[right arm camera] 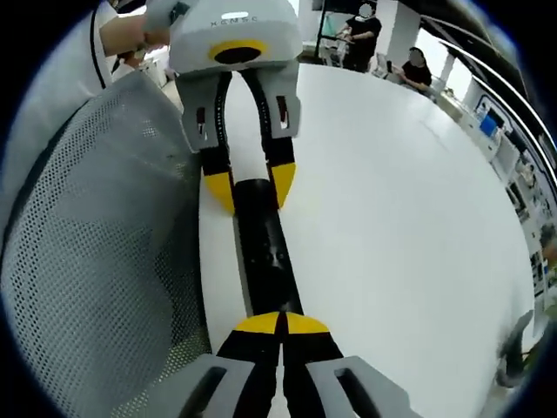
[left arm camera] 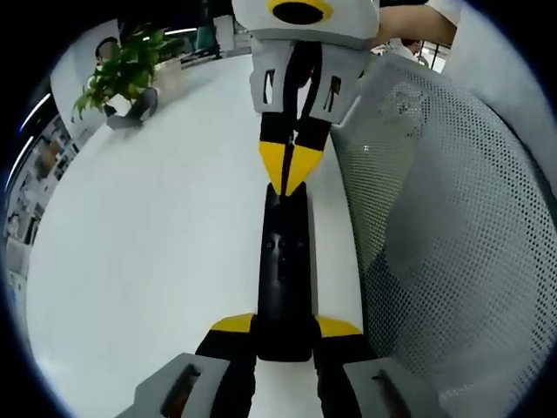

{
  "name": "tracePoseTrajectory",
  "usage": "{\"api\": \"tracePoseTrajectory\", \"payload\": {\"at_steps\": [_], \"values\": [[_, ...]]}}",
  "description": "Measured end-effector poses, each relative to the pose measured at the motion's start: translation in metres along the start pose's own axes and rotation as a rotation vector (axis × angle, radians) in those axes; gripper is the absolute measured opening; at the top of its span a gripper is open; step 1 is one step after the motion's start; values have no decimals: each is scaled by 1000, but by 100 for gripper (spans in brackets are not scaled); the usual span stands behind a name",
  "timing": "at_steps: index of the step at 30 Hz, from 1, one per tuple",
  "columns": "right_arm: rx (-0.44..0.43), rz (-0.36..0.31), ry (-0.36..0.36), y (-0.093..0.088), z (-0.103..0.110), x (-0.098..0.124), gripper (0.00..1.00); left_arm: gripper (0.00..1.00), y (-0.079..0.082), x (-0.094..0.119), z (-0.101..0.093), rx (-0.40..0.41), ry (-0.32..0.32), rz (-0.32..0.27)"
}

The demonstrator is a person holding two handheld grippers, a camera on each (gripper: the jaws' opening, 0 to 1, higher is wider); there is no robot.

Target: Press the specified remote control buttons in sequence, fully releasing each button before pressing the next.

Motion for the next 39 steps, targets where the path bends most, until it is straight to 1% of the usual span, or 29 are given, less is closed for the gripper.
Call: {"api": "tracePoseTrajectory", "payload": {"at_steps": [1,3,4,5,6,7,8,10,11,13,15,16,17,18,22,26,28,31,32,33,36,38,39], "values": [[-1,-2,-6,0,1,0,0,24,0,0,0,3,-1,-2],[-31,-27,-25,-2,0,0,0,24,-1,0,0,6,-3,-7],[-78,-53,-30,-4,0,0,0,24,-1,0,0,8,-2,-9],[-98,-70,-31,-5,0,0,0,24,-1,0,0,10,-1,-11],[-141,-94,-28,-7,0,0,0,24,-1,0,0,8,1,-12],[-155,-103,-27,-8,0,0,0,24,-1,1,0,11,2,-12],[-201,-131,-22,-10,-1,0,0,24,-1,1,0,10,2,-13],[-252,-150,-13,-12,-1,1,0,24,-2,1,0,6,2,-15],[-230,-145,-11,-13,-1,2,0,24,-2,1,0,2,1,-16],[-225,-156,15,-10,4,2,0,24,-3,1,-1,-24,-3,-22],[-196,-155,33,-7,10,1,0,24,-5,1,-1,-41,-14,-36],[-170,-151,32,-7,11,1,0,24,-5,2,0,-47,-18,-41],[-121,-141,18,-5,12,1,0,24,-6,2,0,-58,-24,-46],[-103,-134,8,-5,12,1,0,24,-6,2,0,-62,-30,-48],[-100,-129,5,-2,10,-1,0,24,-4,1,-1,-57,-24,-38],[-82,-118,12,0,8,-2,0,24,-3,1,-1,-34,-15,-28],[-73,-99,25,3,6,-3,0,24,-2,1,-2,-30,-12,-23],[16,-47,34,8,5,-5,0,24,-1,1,-2,-31,-13,-14],[26,-33,36,10,5,-5,0,24,-1,1,-1,-34,-14,-12],[29,-18,35,11,6,-5,0,24,-1,1,-1,-33,-14,-12],[44,-8,35,12,5,-5,0,24,-1,1,-1,-32,-14,-16],[33,-17,36,10,4,-5,0,24,-2,1,-1,-30,-14,-20],[13,-37,36,7,4,-4,0,24,-2,1,-1,-29,-14,-21]]}}
Point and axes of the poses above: the point that each gripper's makers call its tool centre point, and the gripper's own axes: x roughly backward along the fingers, z roughly to its left, y roughly out of its top, the point moved 9 cm from there along x, roughly backward along the fingers, and after that the axes turned 4 degrees about -y, right-handed, at the moved point
